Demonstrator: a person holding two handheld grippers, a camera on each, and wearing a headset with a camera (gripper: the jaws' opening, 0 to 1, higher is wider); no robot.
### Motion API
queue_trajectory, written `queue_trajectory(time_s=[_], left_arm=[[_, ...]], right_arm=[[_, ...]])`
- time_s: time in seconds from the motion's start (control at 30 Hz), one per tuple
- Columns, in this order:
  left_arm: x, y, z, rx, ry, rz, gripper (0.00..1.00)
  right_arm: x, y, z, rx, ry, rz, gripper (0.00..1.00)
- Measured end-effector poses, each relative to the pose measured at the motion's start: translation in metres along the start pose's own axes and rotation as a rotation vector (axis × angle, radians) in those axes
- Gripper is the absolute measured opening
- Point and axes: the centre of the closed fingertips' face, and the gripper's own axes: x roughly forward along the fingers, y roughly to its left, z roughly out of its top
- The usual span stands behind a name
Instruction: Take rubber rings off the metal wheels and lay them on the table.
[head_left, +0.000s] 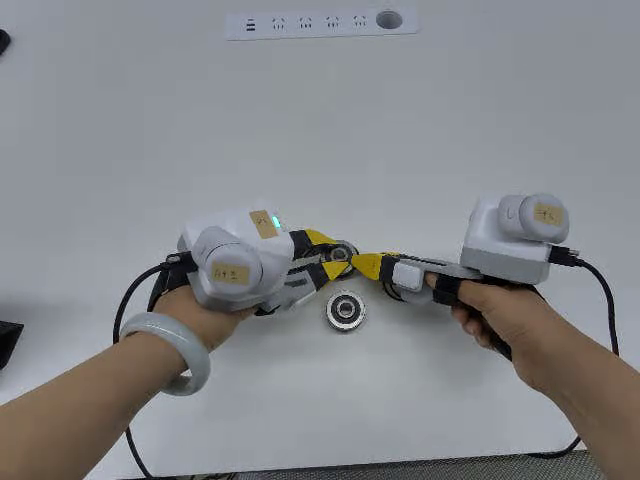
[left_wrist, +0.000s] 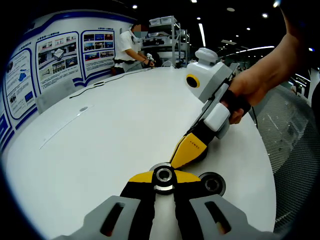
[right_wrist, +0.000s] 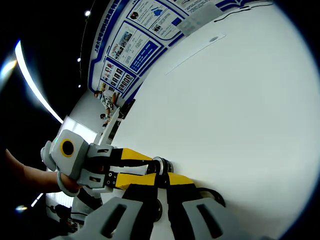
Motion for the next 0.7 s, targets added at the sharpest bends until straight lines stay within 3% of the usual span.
queue_trajectory(time_s=[0.7], left_arm=[[0.0001,-0.0001,0.0000,-0.004,-0.002,0.001,0.14]], right_arm=[[-0.0039,0.0021,0.0003,-0.025,0.001,-0.003,0.04]])
